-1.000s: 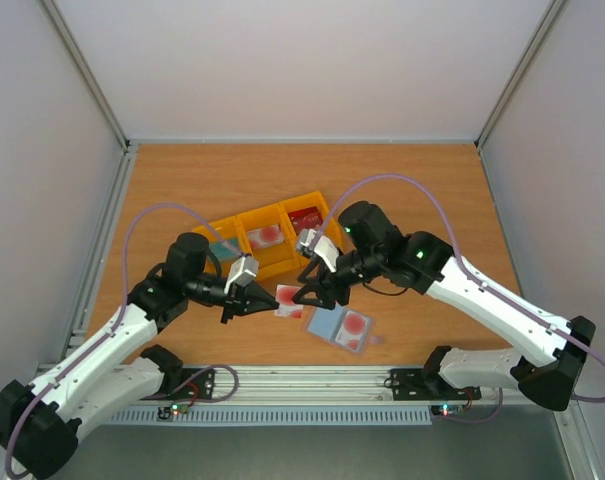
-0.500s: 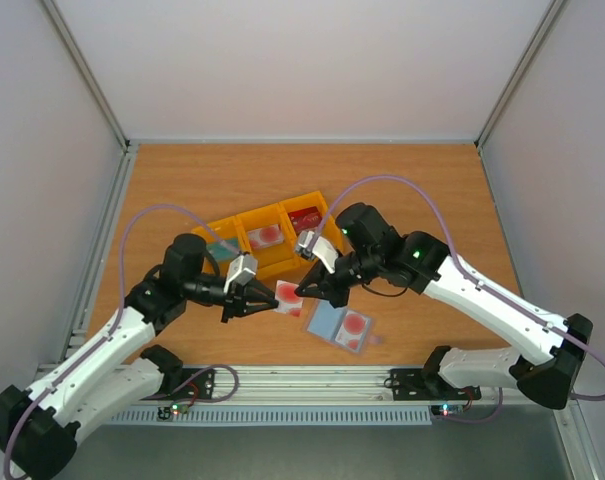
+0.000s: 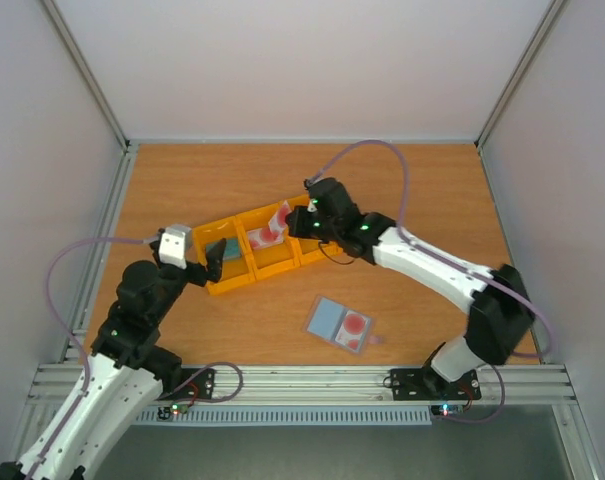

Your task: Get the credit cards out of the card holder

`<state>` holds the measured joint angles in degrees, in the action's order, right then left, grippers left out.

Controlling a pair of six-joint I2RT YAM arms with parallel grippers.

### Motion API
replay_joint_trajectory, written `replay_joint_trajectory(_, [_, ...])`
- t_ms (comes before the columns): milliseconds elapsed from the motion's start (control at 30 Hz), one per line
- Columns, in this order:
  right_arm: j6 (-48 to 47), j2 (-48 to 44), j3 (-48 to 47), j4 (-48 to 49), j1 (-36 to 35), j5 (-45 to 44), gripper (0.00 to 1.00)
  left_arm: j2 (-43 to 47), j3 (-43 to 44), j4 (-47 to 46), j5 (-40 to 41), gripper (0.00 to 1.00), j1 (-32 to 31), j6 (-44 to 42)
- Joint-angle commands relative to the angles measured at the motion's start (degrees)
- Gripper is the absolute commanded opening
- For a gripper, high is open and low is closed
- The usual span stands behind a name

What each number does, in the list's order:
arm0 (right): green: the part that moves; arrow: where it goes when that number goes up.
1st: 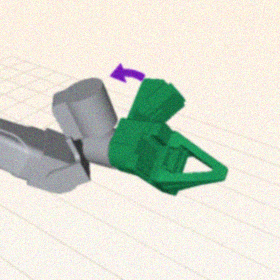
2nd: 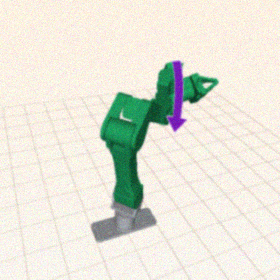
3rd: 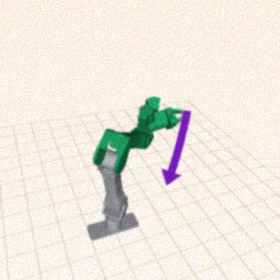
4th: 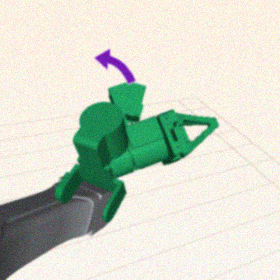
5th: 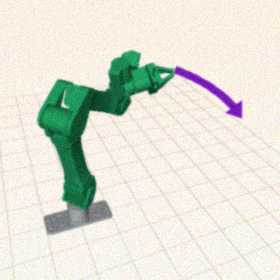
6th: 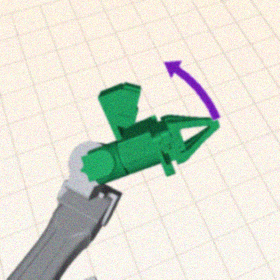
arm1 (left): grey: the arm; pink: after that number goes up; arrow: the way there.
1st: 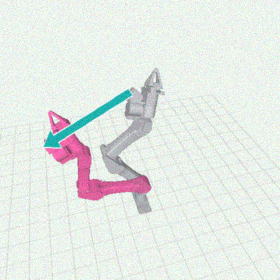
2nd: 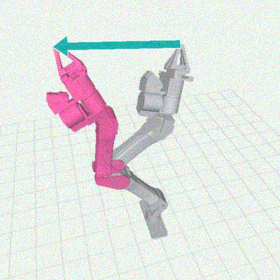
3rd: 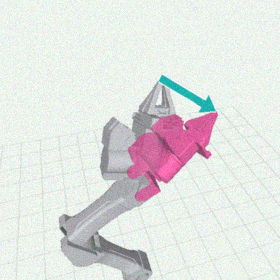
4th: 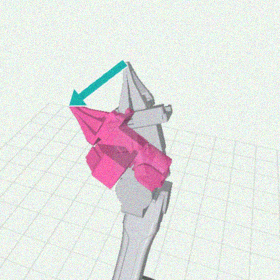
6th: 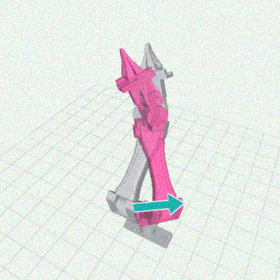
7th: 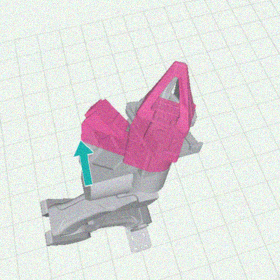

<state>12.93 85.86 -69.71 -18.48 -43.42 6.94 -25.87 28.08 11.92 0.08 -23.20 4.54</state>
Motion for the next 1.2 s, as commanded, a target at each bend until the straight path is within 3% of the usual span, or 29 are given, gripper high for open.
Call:
replay_joint_trajectory(0, [12.49,9.7,-4.01,10.28,-3.77,-18.12,0.01,4.39,-3.01,-0.02,10.8,0.99,1.25,3.69])
replay_joint_trajectory(167, [18.14,18.59,-8.16,9.33,-4.57,-21.9,0.01,7.77,-5.0,-0.3,10.97,0.99,1.4,4.91])
replay_joint_trajectory(400, [20.66,28.29,-13.63,9.09,-4.66,-15.51,0.01,10.08,-5.74,-0.39,9.96,0.99,1.4,4.82])
replay_joint_trajectory(567, [22.75,31.04,-14.75,9.5,-4.63,-9.83,0.01,10.43,-6.08,-0.86,9.35,0.99,1.4,4.7])
replay_joint_trajectory(800, [23.22,31.67,-14.75,8.46,-4.66,-9.05,0.02,9.96,-6.28,-1.21,8.24,0.99,1.4,5.2])
replay_joint_trajectory(1067, [18.49,29.08,-16.44,2.63,-4.66,-12.15,0.28,9.96,-6.54,-1.33,7.76,1.0,1.4,5.34])
replay_joint_trajectory(1167, [16.51,27.81,-16.59,0.68,-4.7,-13.74,0.31,9.9,-6.61,-1.42,7.58,0.99,1.4,5.31])
